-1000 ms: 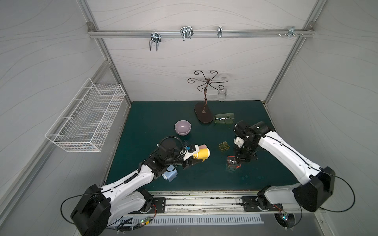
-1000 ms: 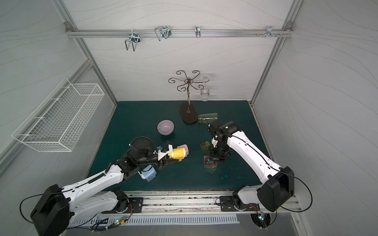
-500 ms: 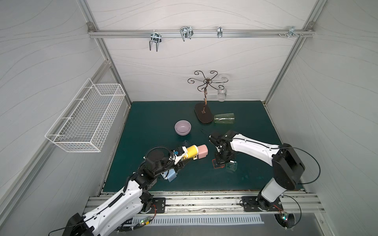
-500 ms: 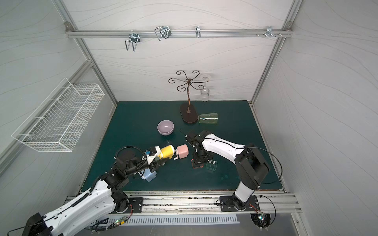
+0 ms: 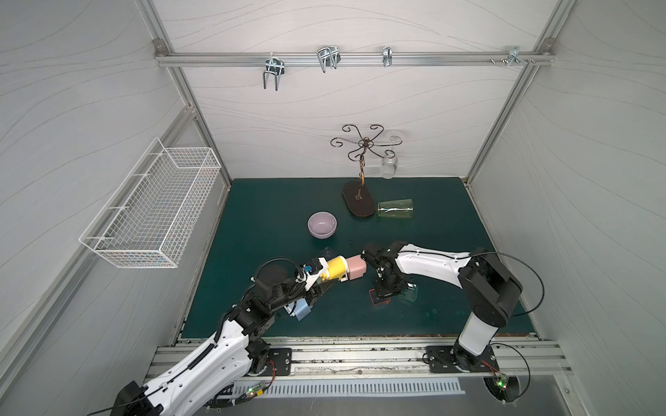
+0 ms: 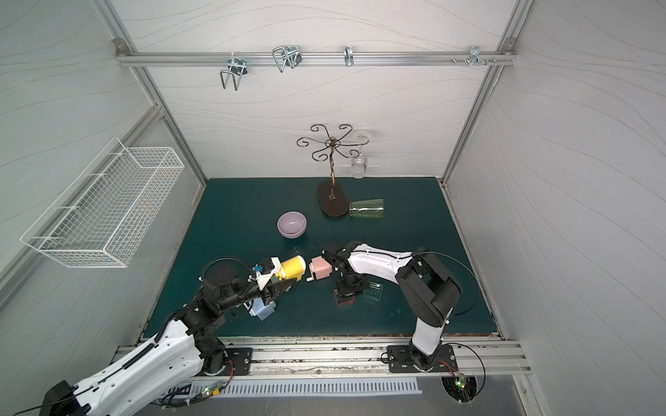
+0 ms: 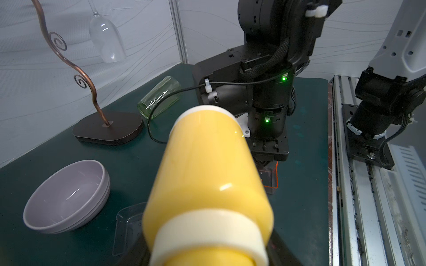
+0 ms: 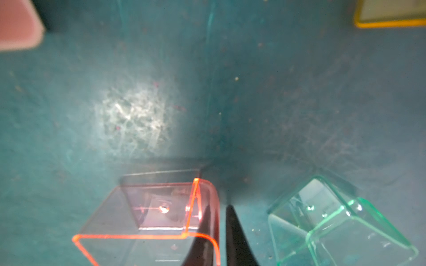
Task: Put the tray back into the pencil sharpener
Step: Place the container at the center of the board.
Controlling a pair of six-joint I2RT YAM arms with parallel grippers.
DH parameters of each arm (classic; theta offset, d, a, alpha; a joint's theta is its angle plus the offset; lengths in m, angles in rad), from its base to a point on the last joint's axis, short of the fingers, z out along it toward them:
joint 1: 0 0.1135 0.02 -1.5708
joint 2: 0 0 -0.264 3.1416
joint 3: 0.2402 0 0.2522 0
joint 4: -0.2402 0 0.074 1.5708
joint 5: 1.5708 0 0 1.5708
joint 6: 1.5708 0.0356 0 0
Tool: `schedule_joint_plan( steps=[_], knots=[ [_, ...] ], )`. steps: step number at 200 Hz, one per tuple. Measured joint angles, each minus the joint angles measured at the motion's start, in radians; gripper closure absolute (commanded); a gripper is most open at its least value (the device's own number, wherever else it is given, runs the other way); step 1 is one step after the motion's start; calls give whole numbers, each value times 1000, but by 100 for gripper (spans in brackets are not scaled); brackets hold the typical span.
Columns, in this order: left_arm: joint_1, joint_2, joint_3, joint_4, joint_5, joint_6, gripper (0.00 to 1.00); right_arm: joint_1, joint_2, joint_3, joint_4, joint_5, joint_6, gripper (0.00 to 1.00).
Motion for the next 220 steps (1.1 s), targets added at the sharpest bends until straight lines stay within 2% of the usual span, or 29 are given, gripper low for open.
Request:
schedule_joint_plan(
  steps=[72,96,137,163,178,189,205,220],
  knots=[
    [2,51,0,19,40,-10,100,0,-29,-1,8,-23,0,55],
    [4,55,0,19,52,-13,100,-3,-106,3,-2,-30,-1,48],
    [4,79,0,51,97,-22,100,-53,-323,20,-32,-53,-50,43],
    [4,134,3,92,158,-51,100,-84,-537,24,19,-113,-246,38],
    [4,166,11,112,198,-68,100,-85,-673,-4,114,-193,-417,23],
    [4,188,21,124,226,-77,100,-85,-759,-37,182,-267,-547,20],
    [4,211,35,147,264,-84,100,-85,-811,-55,228,-376,-713,19],
    [4,233,53,165,300,-84,100,-84,-770,-23,232,-466,-831,19]
  ],
)
